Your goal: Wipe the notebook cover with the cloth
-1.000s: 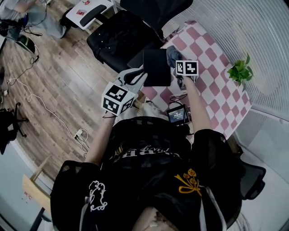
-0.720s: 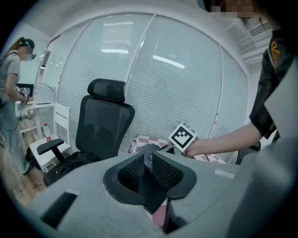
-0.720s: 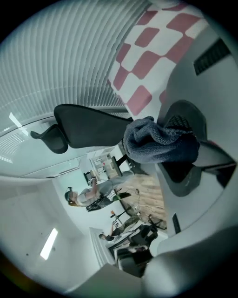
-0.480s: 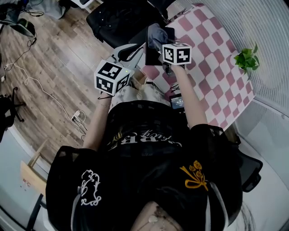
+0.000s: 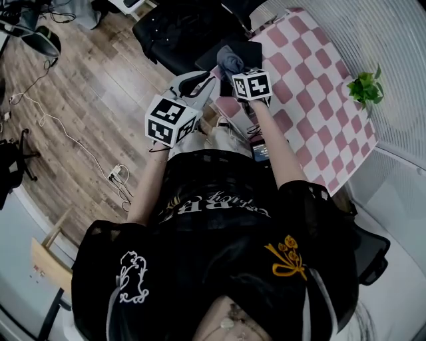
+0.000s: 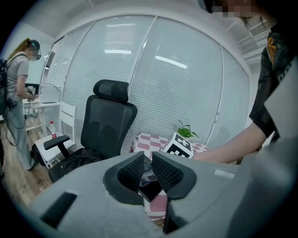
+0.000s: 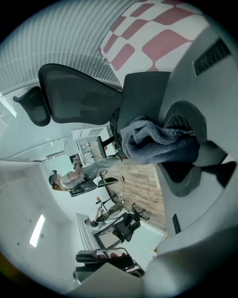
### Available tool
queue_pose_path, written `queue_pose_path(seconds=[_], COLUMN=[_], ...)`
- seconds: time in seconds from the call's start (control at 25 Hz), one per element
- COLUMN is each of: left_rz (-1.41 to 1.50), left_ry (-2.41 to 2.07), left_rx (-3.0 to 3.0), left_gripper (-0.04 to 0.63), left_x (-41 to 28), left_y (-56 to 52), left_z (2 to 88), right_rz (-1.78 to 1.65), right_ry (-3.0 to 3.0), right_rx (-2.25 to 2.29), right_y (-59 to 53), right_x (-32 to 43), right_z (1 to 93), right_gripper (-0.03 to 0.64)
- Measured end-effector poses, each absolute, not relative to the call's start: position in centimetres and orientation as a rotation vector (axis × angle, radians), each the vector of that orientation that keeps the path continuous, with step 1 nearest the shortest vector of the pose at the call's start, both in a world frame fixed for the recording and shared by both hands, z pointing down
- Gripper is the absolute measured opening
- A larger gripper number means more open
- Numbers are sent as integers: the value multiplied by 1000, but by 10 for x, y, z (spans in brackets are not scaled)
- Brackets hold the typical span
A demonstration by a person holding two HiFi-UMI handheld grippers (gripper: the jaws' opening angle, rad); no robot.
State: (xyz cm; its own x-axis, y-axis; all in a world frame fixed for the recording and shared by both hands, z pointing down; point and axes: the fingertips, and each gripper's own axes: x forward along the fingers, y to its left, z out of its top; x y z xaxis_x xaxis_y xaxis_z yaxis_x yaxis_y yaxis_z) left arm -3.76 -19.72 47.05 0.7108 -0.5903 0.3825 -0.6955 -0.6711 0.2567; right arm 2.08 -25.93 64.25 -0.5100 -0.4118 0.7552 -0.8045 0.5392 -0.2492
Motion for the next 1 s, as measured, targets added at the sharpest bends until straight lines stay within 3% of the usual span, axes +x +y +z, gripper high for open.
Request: queue_pose_path(seconds=[0.64, 1.0], left_rz=[360, 350], left_ry=[-908, -933], left_rx=[2584, 2579], left_gripper=[49, 49], left_x=[-7, -11], left_y=[-190, -194], left_z=[467, 466], right_rz=[859, 885], right_ry=[-1976, -2007], right_rx=[1256, 1303], right_y=[-253, -252], right_x=[145, 149], right_z=[643, 627], right_gripper=[74, 74])
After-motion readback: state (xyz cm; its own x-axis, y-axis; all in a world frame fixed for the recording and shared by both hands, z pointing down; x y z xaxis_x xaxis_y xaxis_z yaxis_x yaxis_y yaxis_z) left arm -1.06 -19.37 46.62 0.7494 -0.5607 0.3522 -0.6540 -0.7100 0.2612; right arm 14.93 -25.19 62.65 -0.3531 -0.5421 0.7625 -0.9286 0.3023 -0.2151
